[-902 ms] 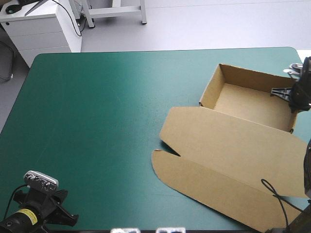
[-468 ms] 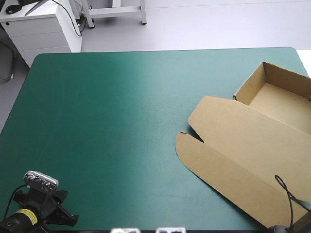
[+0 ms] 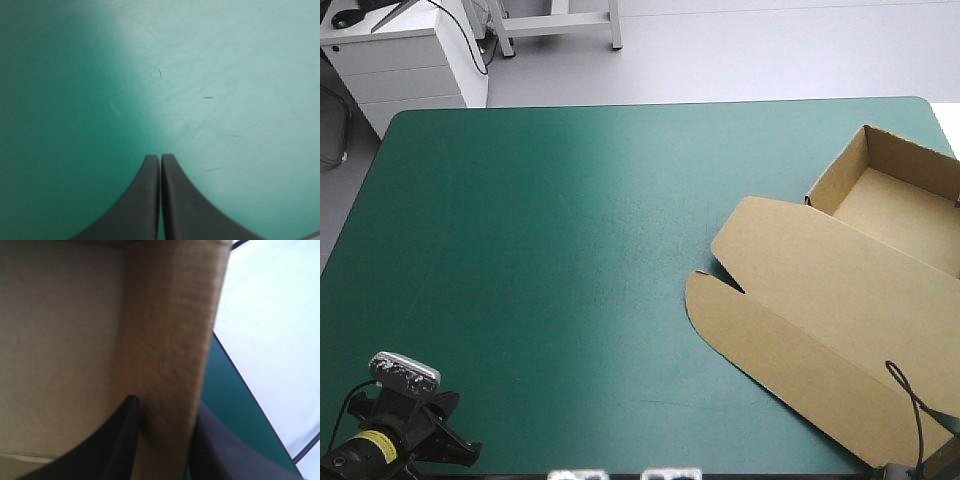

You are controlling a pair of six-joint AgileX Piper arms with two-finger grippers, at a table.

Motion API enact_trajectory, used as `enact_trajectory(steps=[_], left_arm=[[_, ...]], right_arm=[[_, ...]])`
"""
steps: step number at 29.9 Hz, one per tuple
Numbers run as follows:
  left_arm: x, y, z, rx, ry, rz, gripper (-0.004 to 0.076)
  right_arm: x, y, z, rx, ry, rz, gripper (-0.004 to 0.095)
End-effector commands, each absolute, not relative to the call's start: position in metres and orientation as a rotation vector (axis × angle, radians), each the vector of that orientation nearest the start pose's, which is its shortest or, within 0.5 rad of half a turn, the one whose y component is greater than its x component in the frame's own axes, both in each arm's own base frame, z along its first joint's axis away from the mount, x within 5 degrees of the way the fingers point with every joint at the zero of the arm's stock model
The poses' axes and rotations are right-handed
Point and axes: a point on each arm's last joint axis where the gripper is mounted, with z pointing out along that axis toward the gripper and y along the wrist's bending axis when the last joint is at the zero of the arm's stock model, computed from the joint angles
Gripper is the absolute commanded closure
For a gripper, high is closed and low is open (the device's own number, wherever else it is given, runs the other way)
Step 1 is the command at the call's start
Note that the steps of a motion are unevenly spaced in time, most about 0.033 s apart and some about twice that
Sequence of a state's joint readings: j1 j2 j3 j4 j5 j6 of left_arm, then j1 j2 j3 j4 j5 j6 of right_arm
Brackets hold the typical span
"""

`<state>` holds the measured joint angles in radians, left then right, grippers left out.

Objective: Fold the box

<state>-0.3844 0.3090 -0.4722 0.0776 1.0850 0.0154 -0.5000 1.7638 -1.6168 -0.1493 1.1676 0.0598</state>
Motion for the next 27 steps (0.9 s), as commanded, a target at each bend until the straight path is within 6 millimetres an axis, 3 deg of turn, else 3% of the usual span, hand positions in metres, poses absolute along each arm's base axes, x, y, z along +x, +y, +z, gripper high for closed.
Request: enact_trajectory(steps=[1,6,11,14,19,23,27], left_arm=[[0.044,-0.012,0.272,0.485,2.292,-0.088,0.0731],[0.044,-0.012,0.272,0.485,2.292,-0.088,0.0731],[0.044,-0.012,0.272,0.487,2.291,-0.087,0.0731],[0.044,-0.012,0.272,0.489,2.291,-0.086,0.0731],[0.044,-0.012,0.272,0.489,2.291,-0.086,0.0731],[0.044,-0.012,0.272,0.492,2.29,-0.085,0.0731],[0.044,-0.012,0.272,0.493,2.288,-0.085,0.0731]], right_arm=[[0.312,-0.19,0.343,0.676,2.654,-0.36,0.0493],[0.303,-0.185,0.354,0.682,2.65,-0.365,0.0479],[0.281,-0.173,0.388,0.668,2.553,-0.383,0.0493],[0.266,-0.157,0.414,0.666,2.447,-0.3,0.0562],[0.239,-0.106,0.457,0.456,2.316,-0.117,0.0928],[0.215,-0.055,0.48,0.246,2.284,-0.071,0.0912],[0.178,-0.011,0.497,0.04,2.224,-0.025,0.0912]])
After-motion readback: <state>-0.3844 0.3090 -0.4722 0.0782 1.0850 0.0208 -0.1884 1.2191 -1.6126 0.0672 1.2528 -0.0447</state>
